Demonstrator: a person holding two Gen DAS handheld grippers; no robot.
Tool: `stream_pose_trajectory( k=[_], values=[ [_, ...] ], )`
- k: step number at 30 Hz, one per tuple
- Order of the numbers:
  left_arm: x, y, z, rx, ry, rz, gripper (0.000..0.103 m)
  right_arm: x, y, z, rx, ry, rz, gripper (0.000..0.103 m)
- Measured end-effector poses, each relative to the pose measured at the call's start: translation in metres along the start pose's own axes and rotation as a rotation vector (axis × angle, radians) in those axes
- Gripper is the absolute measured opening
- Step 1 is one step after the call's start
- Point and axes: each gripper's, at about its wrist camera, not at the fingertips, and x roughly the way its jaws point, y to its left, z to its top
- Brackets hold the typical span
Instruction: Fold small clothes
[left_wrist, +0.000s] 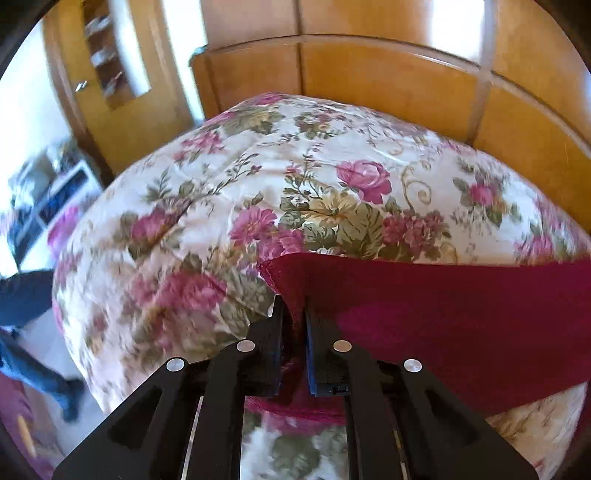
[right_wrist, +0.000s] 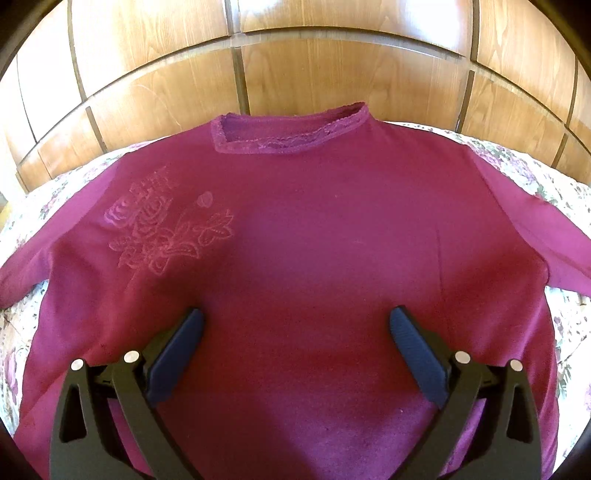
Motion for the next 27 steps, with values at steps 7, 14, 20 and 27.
stream_pose_trajectory(
  k=[7, 14, 20, 27],
  values=[
    [-0.081, -0.017, -0.031, -0.025, -0.105, -0.278, 0.056, 0.002, -0.002, 0.0, 0.009, -0.004, 0.013, 0.101],
    [-0.138, -0.095, -0.125, 0.27, 0.079, -0.765, 0.056, -0.018, -0.009, -0.004, 0.029, 0.02, 0.045, 0.101],
    [-0.146, -0.146, -0.192, 0.461, 0.204, -0.847, 0.056, -0.08, -0.063, -0.036, 0.07, -0.006, -0.004, 0.1],
    [-0.151, -0.161, -0.218, 0.482, 0.245, -0.881, 0.032, -0.127, -0.137, -0.107, 0.197, 0.133, -0.019, 0.062]
  ],
)
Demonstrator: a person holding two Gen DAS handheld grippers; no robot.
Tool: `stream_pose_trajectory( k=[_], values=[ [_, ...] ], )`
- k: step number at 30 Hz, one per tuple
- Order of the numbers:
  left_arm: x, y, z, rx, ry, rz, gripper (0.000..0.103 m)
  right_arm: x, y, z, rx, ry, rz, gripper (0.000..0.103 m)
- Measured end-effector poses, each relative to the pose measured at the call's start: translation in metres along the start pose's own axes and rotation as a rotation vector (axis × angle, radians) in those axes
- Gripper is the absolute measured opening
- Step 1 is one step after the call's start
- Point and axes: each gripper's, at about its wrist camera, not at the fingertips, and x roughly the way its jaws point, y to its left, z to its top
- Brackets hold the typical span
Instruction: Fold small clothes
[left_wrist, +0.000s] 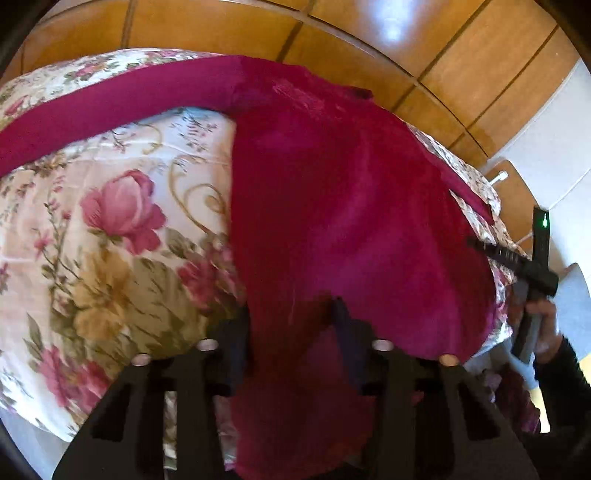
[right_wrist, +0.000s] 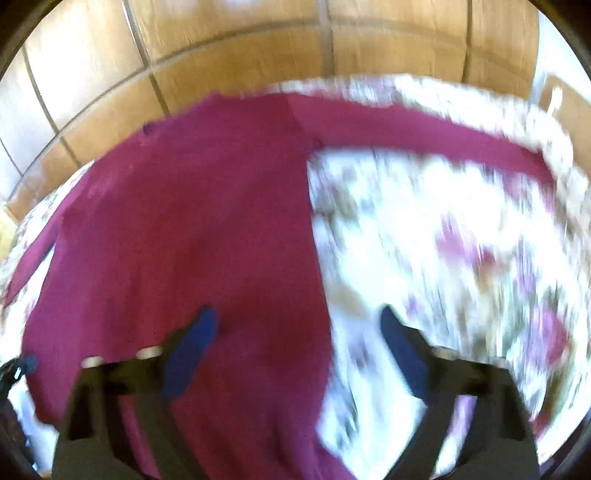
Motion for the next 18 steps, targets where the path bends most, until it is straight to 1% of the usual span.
stream_pose_trajectory(
  k=[1, 2, 3, 4, 6, 8, 10, 11, 12, 13, 14, 15, 16, 17, 18],
  values=[
    [-0.001, -0.003, -0.001, 0.008, -0.002, 0.007, 0.018, -0.002, -0.003, -0.012, 0.003, 0.03, 0.028, 0.053],
    [-0.001, -0.006, -0.003, 0.011, -0.004, 0.008, 0.014, -0.005, -0.004, -0.018, -0.002, 0.034, 0.043, 0.045],
    [-0.003, -0.006, -0.002, 0.008, -0.01, 0.006, 0.012, -0.011, -0.003, -0.029, -0.023, 0.042, 0.072, 0.024],
    [-0.005, -0.01, -0.003, 0.007, -0.012, 0.002, 0.012, -0.015, 0.0, -0.034, -0.039, 0.052, 0.091, 0.012],
    [-0.014, -0.012, -0.003, 0.001, -0.021, -0.013, 0.012, -0.028, 0.007, -0.039, -0.082, 0.056, 0.089, 0.01],
    [-0.022, -0.016, -0.006, 0.0, -0.023, -0.016, 0.012, -0.041, 0.007, -0.039, -0.087, 0.038, 0.094, 0.01],
    [-0.023, -0.014, -0.009, 0.024, -0.003, 0.034, 0.012, -0.052, 0.0, -0.038, -0.073, 0.026, 0.105, 0.01],
    [-0.02, -0.012, -0.012, 0.027, 0.015, 0.05, 0.012, -0.048, -0.002, -0.041, -0.083, 0.043, 0.089, 0.01],
    [-0.012, -0.01, -0.014, 0.026, 0.053, 0.05, 0.013, -0.042, -0.004, -0.045, -0.091, 0.069, 0.079, 0.01],
    [-0.013, -0.008, -0.018, 0.029, 0.077, 0.053, 0.015, -0.035, -0.004, -0.051, -0.103, 0.096, 0.062, 0.01],
    [-0.013, -0.009, -0.019, 0.047, 0.089, 0.057, 0.022, -0.027, -0.002, -0.057, -0.125, 0.109, 0.039, 0.01],
    [-0.017, -0.01, -0.019, 0.062, 0.084, 0.058, 0.025, -0.026, -0.003, -0.057, -0.13, 0.1, 0.038, 0.01],
    [-0.021, -0.011, -0.017, 0.068, 0.071, 0.062, 0.034, -0.026, -0.003, -0.057, -0.12, 0.096, 0.04, 0.011],
    [-0.026, -0.01, -0.014, 0.064, 0.048, 0.064, 0.036, -0.026, -0.003, -0.056, -0.104, 0.099, 0.047, 0.012],
    [-0.033, -0.007, -0.007, 0.05, 0.011, 0.061, 0.036, -0.027, -0.004, -0.055, -0.094, 0.104, 0.06, 0.014]
  ],
)
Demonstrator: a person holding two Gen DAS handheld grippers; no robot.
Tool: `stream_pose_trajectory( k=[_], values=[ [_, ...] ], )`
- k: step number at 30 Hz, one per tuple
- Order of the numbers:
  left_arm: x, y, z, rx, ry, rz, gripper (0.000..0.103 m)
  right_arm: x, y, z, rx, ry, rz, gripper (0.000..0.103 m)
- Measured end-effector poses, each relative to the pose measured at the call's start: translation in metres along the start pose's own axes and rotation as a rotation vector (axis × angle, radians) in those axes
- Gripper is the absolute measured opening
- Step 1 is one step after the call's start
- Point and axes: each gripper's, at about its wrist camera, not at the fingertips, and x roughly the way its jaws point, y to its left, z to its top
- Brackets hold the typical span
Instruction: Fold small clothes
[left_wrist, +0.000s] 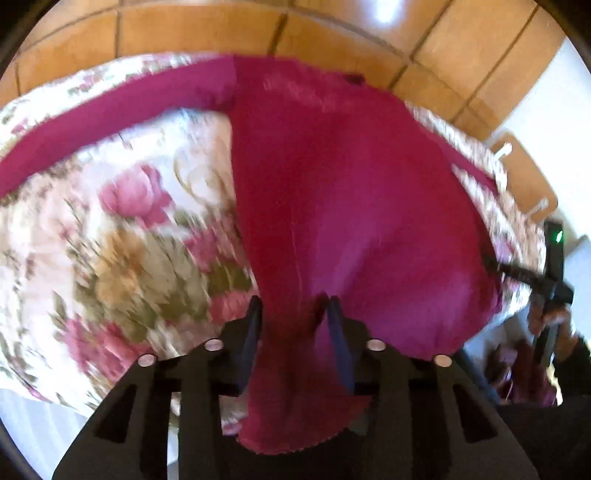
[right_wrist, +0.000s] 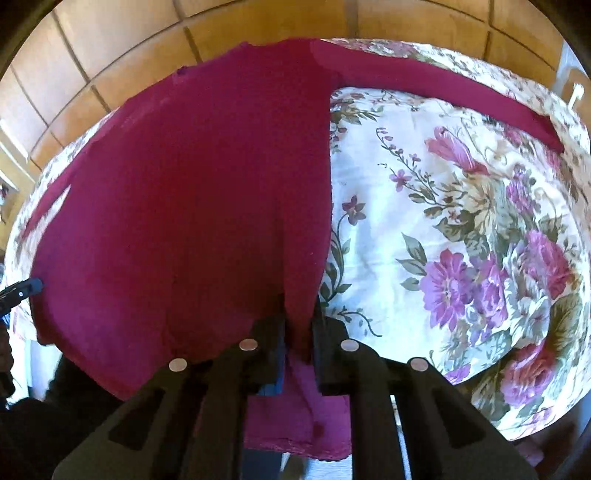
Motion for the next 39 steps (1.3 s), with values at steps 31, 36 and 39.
stream_pose_trajectory(
  k=[31, 36, 39],
  values=[
    [0.103, -0.066, 0.064, 0.153, -0.037, 0.215, 0.064, 0.01, -0.344, 0.152, 1.029, -0.318, -0.147, 0.013],
    [0.103, -0.062, 0.065, 0.141, -0.032, 0.198, 0.065, -0.001, -0.343, 0.186, 0.855, -0.272, -0.386, 0.005],
    [0.102, -0.061, 0.066, 0.125, -0.035, 0.187, 0.067, -0.026, -0.325, 0.198, 0.822, -0.332, -0.434, 0.005]
  ],
)
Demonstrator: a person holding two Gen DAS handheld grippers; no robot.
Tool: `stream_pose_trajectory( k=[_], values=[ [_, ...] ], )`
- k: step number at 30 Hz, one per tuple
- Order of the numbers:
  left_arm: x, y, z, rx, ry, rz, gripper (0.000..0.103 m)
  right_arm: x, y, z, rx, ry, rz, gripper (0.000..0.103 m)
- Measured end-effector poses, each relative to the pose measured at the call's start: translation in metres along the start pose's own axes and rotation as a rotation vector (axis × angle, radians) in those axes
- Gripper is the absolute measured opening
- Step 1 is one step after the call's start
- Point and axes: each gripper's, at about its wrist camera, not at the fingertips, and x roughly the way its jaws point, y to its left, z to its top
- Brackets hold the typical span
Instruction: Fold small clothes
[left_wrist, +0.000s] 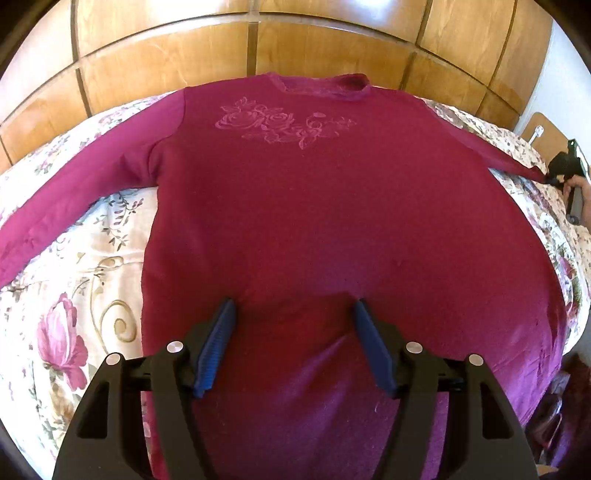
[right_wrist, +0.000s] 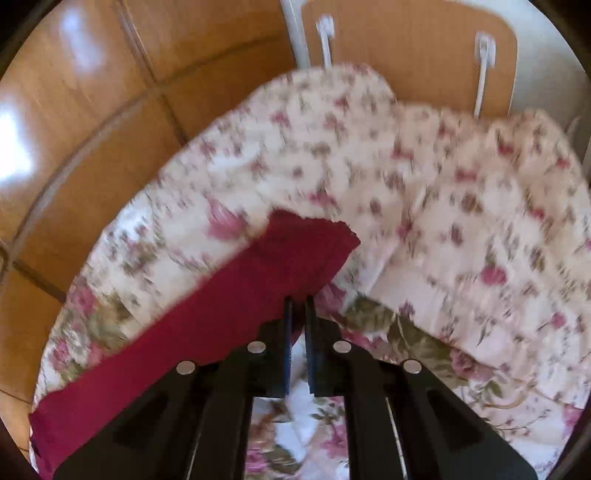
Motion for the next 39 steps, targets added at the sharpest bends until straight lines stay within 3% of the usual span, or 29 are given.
stream_pose_trajectory(
  k=[5, 8, 10, 16, 22, 24, 27, 33, 39],
  values=[
    [-0.002, 0.004, 0.002, -0.05, -0.007, -0.036, 0.067, -0.05, 0.071, -0.009, -0.139, -0.045, 0.237, 0.005],
    [-0.005, 0.006, 0.002, -0.067, -0.016, -0.056, 0.067, -0.082, 0.139, -0.037, -0.255, -0.027, 0.437, 0.005],
    [-0.008, 0.008, 0.002, -0.078, -0.02, -0.072, 0.067, -0.097, 0.178, -0.058, -0.317, -0.006, 0.525, 0.005],
    [-0.016, 0.022, 0.005, -0.157, -0.028, -0.146, 0.067, -0.138, 0.306, -0.153, -0.507, 0.137, 0.788, 0.005],
    [-0.028, 0.037, 0.013, -0.2, -0.067, -0.169, 0.067, -0.161, 0.393, -0.265, -0.769, 0.258, 0.876, 0.006],
    [-0.03, 0.046, 0.022, -0.212, -0.085, -0.174, 0.067, -0.16, 0.404, -0.29, -0.821, 0.314, 0.889, 0.012],
    [-0.034, 0.057, 0.04, -0.237, -0.121, -0.185, 0.067, -0.159, 0.4, -0.299, -0.825, 0.338, 0.925, 0.04],
    [-0.028, 0.077, 0.084, -0.291, -0.168, -0.202, 0.067, -0.164, 0.336, -0.262, -0.68, 0.296, 0.948, 0.047],
    [0.007, 0.09, 0.136, -0.332, -0.152, -0.182, 0.067, -0.141, 0.23, -0.224, -0.549, 0.252, 0.813, 0.057]
  ],
)
